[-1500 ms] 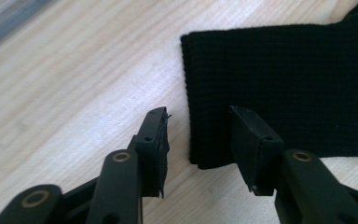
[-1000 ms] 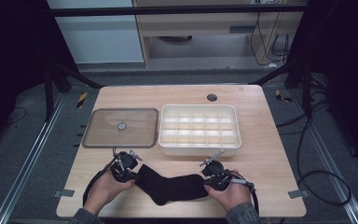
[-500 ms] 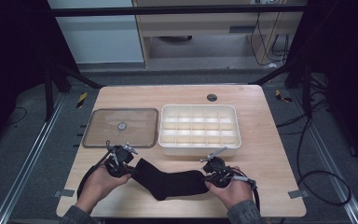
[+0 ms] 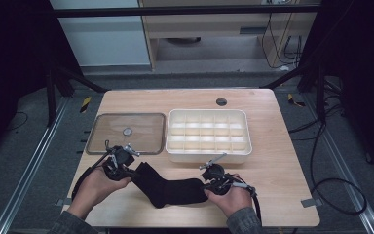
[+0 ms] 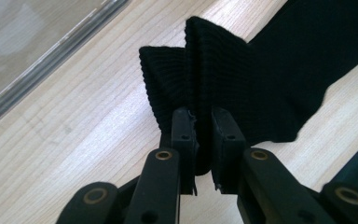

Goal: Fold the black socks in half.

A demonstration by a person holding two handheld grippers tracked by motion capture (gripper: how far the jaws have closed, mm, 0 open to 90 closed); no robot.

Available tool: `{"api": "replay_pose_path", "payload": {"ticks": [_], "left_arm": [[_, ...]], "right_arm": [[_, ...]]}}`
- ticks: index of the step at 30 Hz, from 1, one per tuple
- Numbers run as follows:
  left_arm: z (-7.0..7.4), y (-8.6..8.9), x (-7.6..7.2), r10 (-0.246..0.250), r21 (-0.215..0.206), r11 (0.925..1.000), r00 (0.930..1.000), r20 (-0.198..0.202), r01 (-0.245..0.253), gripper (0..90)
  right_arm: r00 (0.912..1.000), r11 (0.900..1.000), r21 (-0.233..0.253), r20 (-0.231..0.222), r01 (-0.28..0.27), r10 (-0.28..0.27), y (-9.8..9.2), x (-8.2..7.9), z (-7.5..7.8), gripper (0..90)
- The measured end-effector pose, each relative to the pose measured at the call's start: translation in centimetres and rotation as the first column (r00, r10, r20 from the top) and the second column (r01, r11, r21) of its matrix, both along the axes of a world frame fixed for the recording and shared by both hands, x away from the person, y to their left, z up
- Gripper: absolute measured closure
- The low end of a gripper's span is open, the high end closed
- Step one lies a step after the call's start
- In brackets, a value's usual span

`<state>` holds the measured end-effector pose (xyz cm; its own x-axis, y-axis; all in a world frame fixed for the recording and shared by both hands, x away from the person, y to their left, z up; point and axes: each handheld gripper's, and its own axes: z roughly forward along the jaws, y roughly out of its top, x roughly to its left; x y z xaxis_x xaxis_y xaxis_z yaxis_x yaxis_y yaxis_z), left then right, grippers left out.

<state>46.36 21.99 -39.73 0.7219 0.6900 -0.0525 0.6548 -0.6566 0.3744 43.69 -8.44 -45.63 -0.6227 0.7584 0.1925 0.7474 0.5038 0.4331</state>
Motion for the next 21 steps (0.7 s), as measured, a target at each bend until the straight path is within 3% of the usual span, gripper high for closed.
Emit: {"api": "replay_pose_path", "payload": {"ticks": [10,21], "left_arm": [[2.0,-1.1,-0.3,-0.049,-0.016,0.9987,0.9988,0.009,0.049,81.6],[2.3,-3.3,-0.8,-0.104,-0.032,0.9941,0.9946,0.011,0.104,81.8]], "right_arm": [[1.0000,0.999,0.035,-0.002,-0.007,0.007,1.3,0.1,-0.1,82.5],[0.9999,0.998,0.060,-0.005,-0.013,0.013,1.6,0.2,-0.4,82.5]]}}
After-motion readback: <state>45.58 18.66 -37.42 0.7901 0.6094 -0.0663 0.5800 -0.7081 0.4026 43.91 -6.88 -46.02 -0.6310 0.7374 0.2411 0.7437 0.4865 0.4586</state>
